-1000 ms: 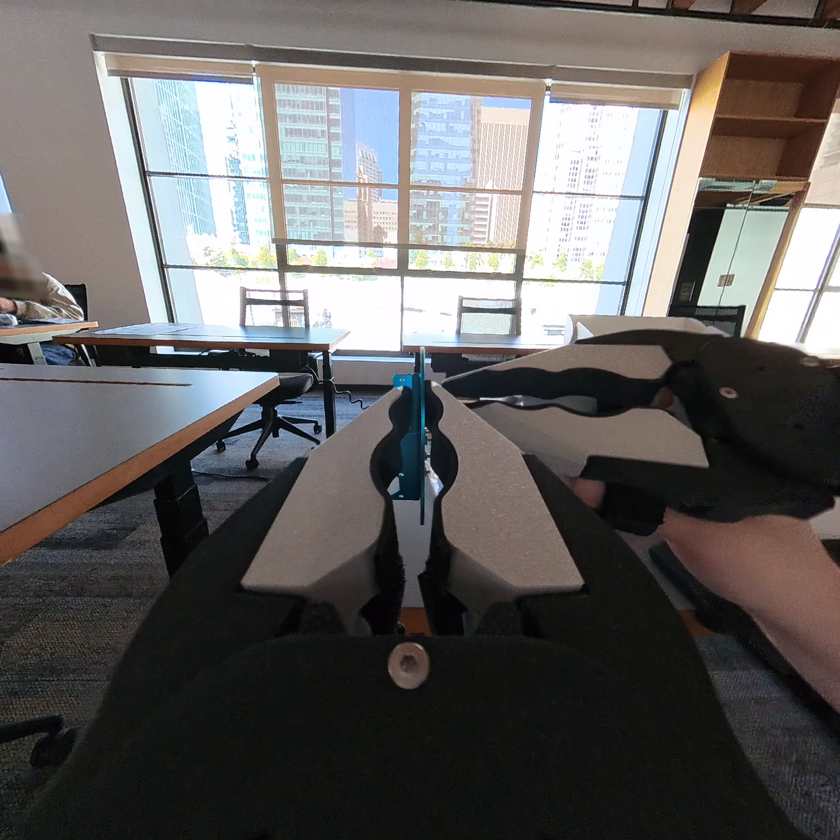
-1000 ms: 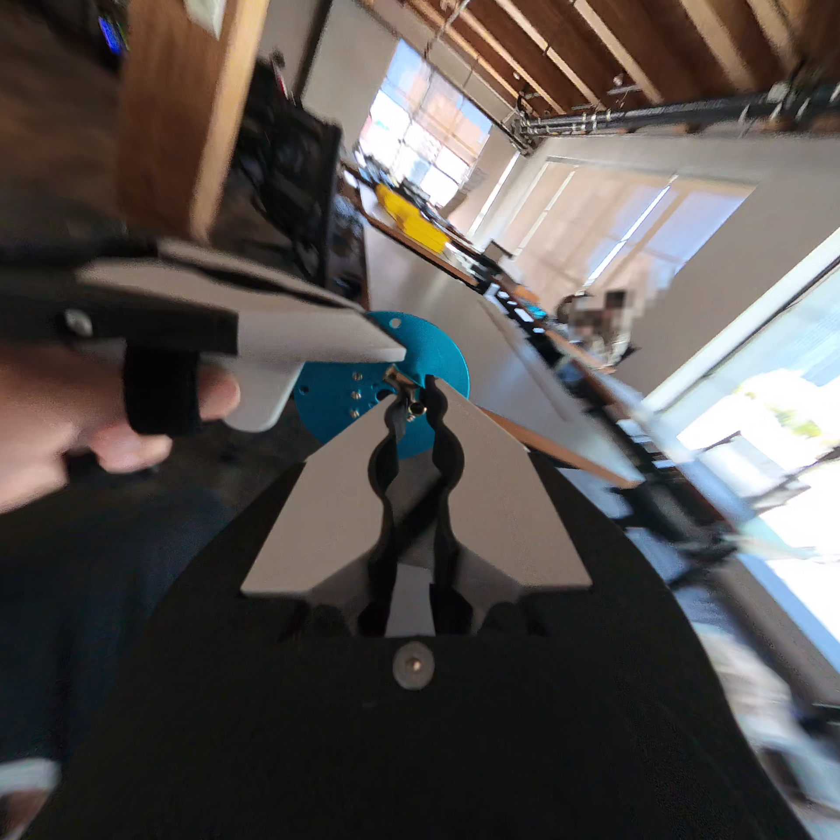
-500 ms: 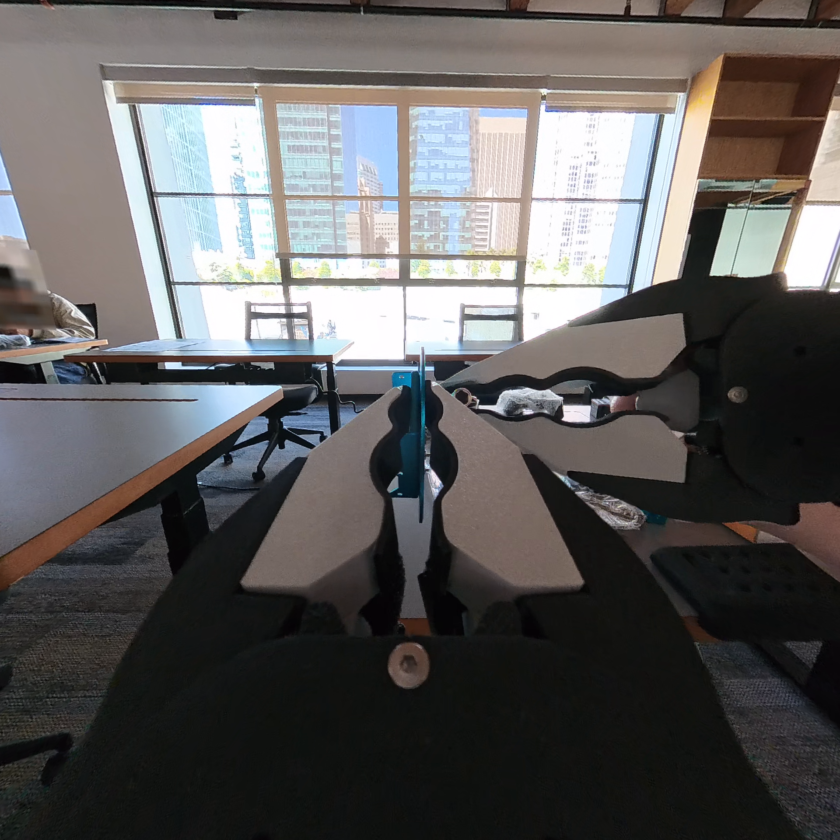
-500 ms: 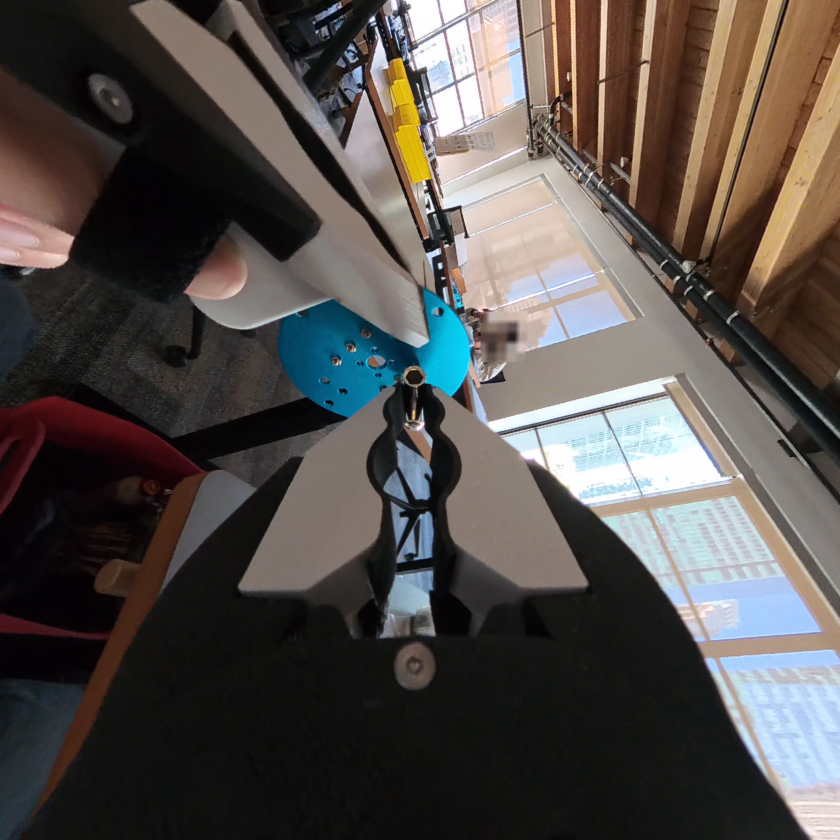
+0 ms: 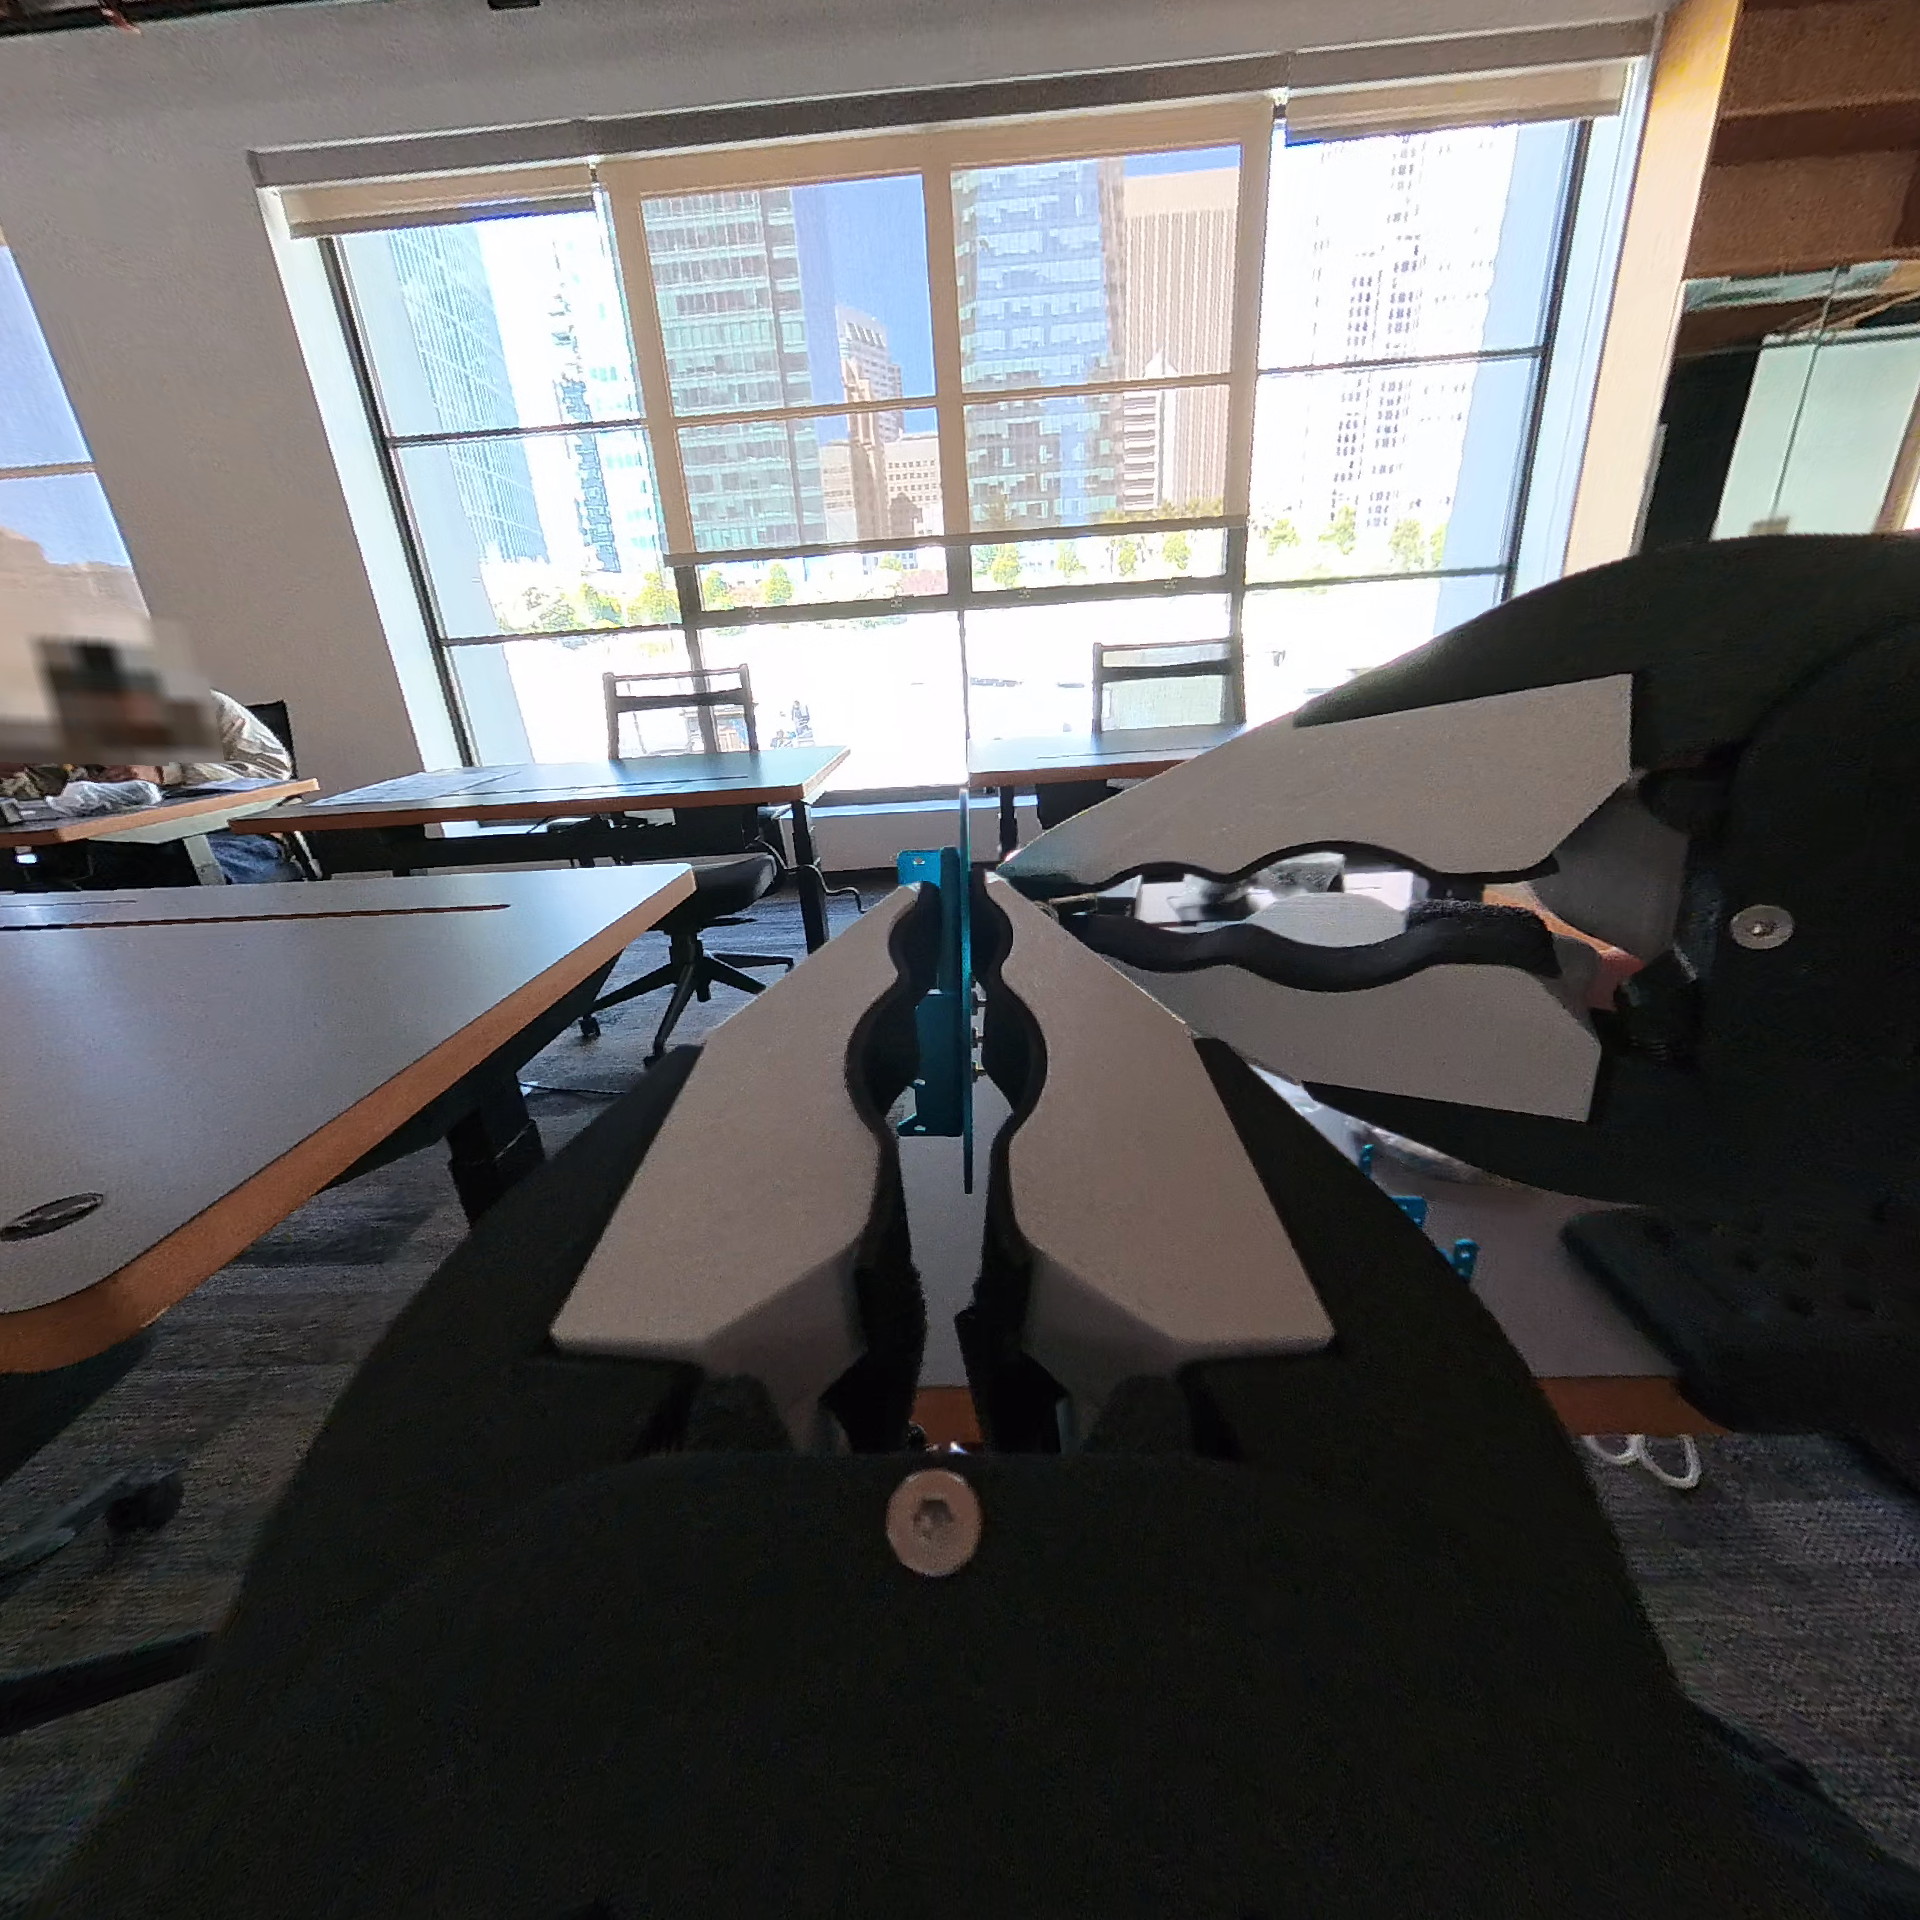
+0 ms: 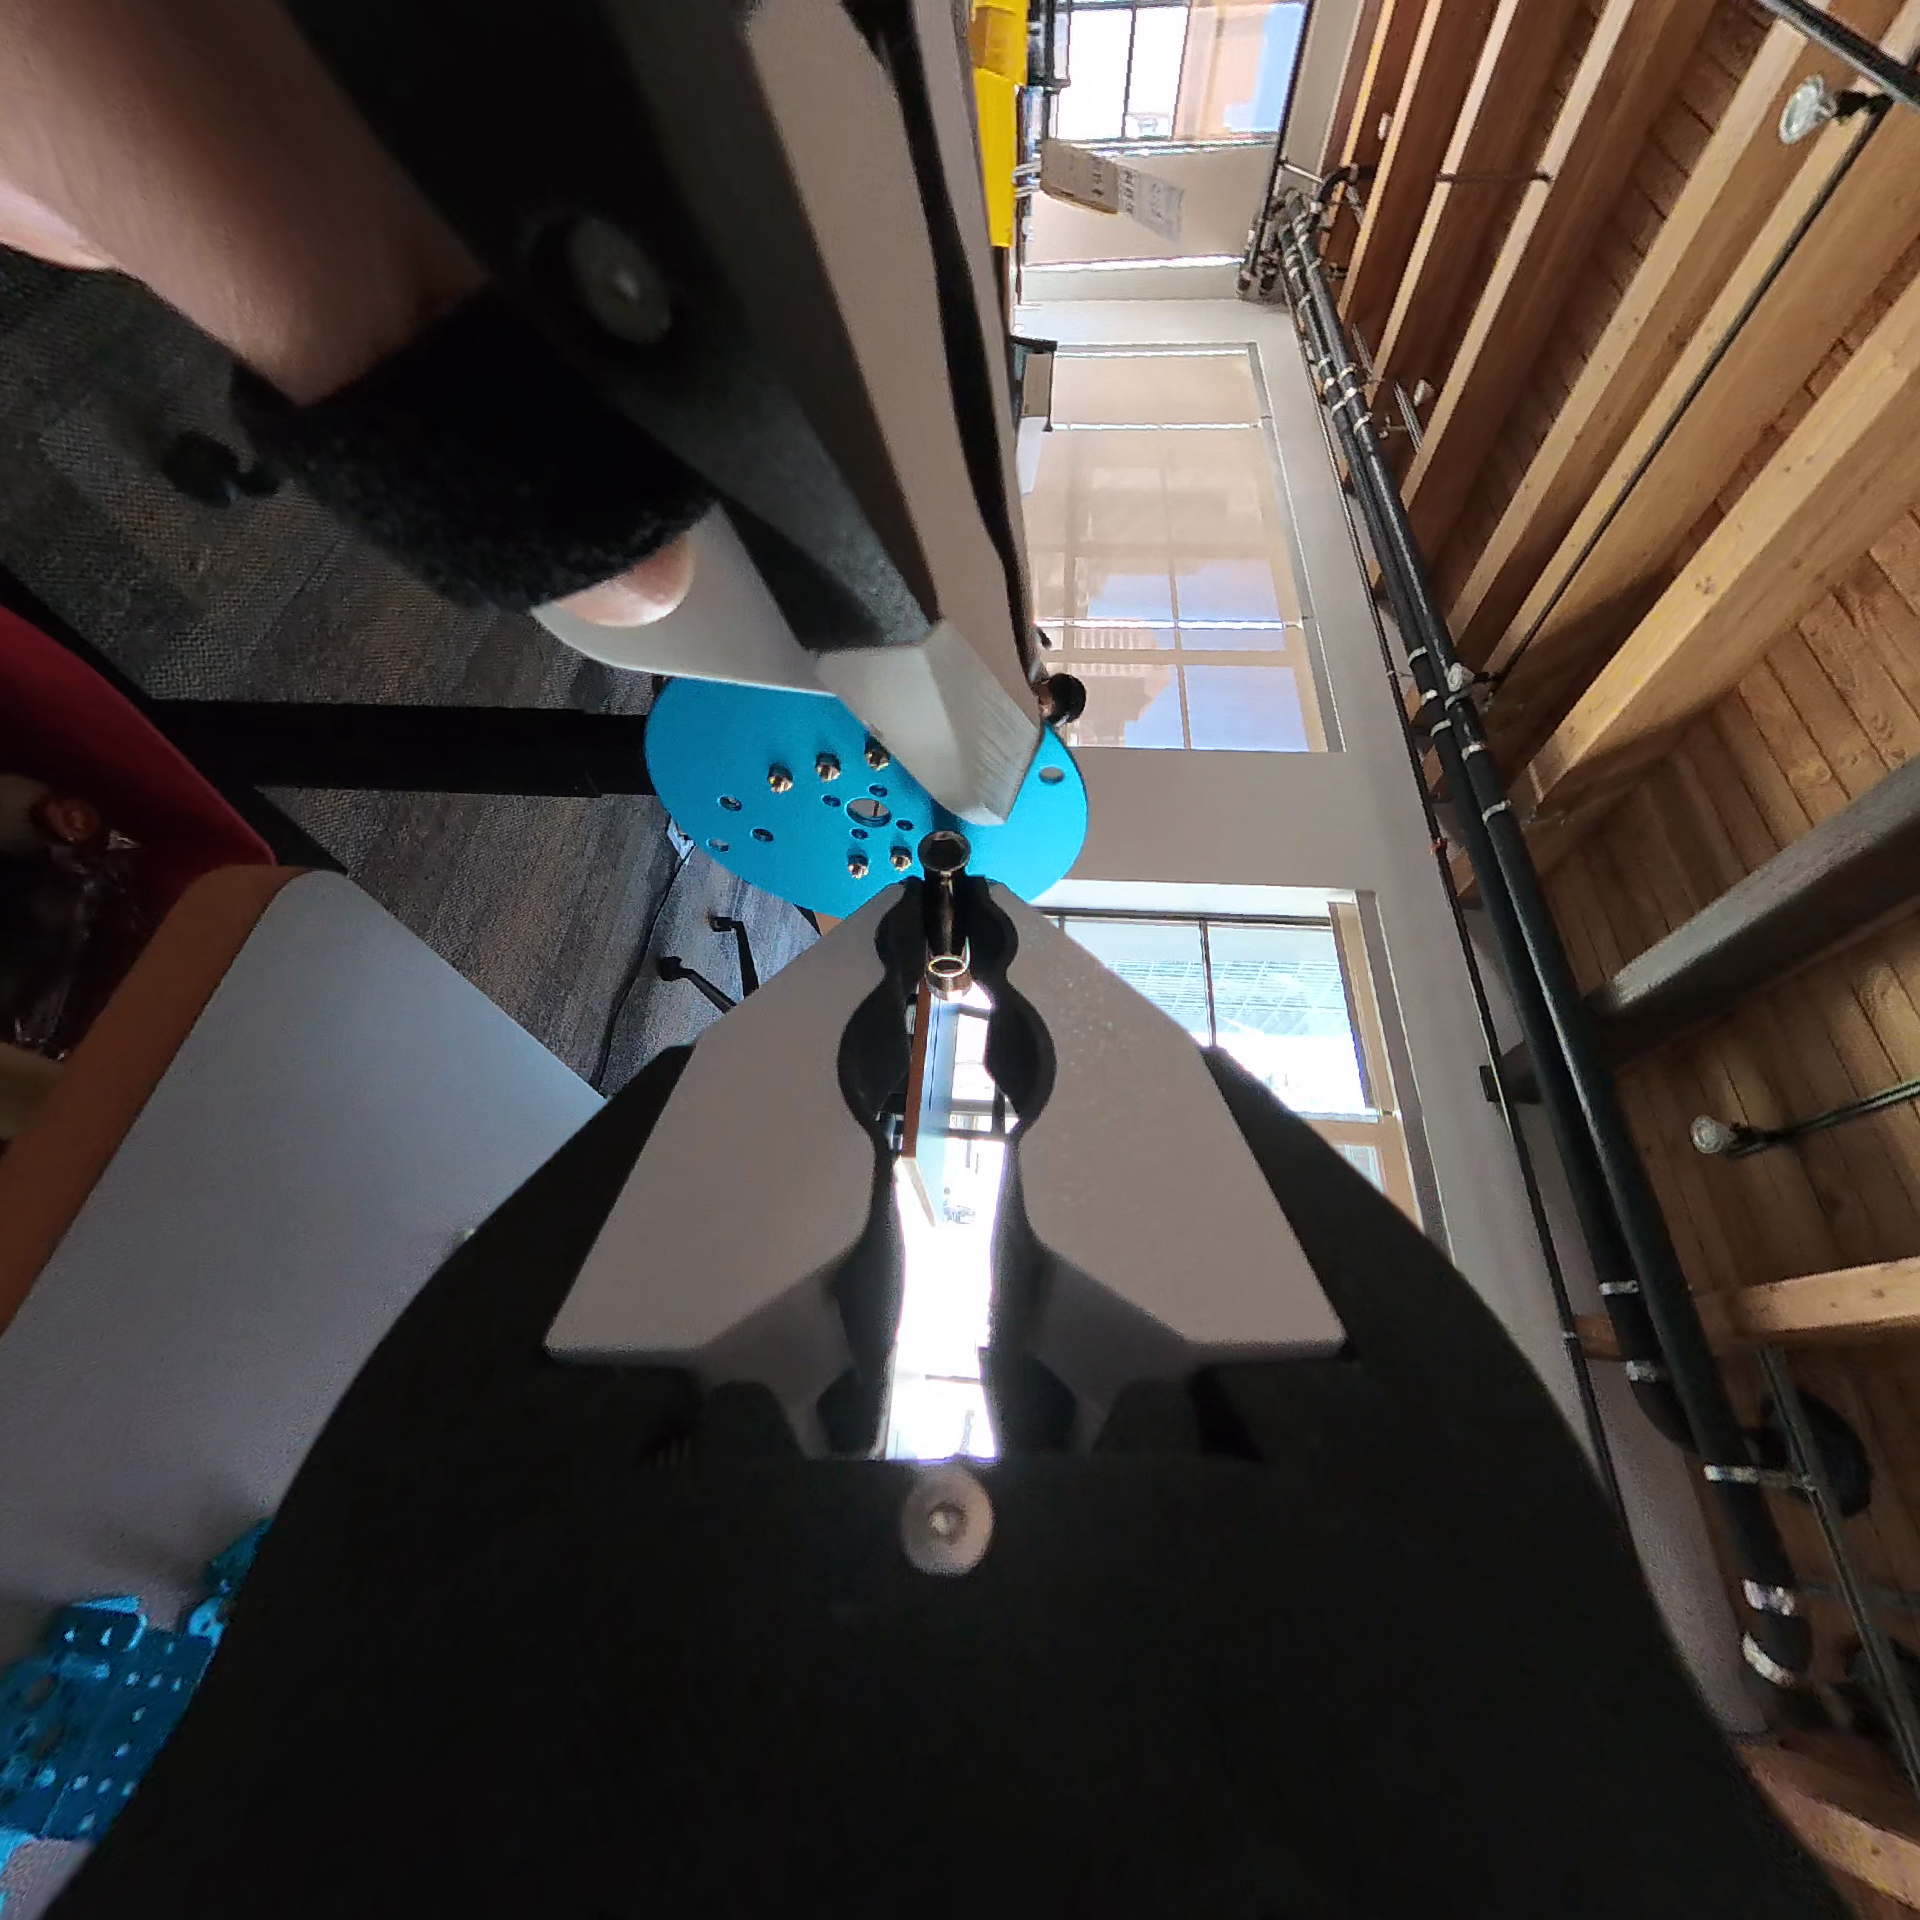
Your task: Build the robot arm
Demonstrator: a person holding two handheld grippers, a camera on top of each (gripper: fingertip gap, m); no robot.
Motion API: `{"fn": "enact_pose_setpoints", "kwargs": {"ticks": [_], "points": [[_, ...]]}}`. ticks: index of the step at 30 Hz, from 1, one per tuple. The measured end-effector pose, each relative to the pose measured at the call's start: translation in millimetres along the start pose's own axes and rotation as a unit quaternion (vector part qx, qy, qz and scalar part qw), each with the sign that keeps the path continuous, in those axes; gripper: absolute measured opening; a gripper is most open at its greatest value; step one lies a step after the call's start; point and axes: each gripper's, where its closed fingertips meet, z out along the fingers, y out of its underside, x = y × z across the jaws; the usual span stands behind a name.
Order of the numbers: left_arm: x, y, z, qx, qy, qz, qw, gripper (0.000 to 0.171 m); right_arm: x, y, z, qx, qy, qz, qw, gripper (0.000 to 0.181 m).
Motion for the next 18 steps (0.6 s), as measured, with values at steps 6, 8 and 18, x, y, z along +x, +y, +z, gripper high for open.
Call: {"fn": "enact_pose_setpoints", "kwargs": {"ticks": [6, 8, 18], "points": [[0.7, 0.0, 0.4, 0.009, 0.007, -0.023, 1.0, 0.003, -0.1, 1.7, -0.4, -0.001, -0.014, 0.017, 1.0, 0.006], [0.4, 0.0, -0.1, 0.013, 0.002, -0.021, 1.0, 0.003, -0.9, 1.6, 0.1, -0.002, -0.023, 0.048, 0.999, 0.006], [-9.4, 3.6, -1.6, 0.025, -0.039, 0.013, 0.999, 0.003, -7.6, -4.6, 9.7, -0.007, -0.057, 0.292, 0.955, 0.007]]}}
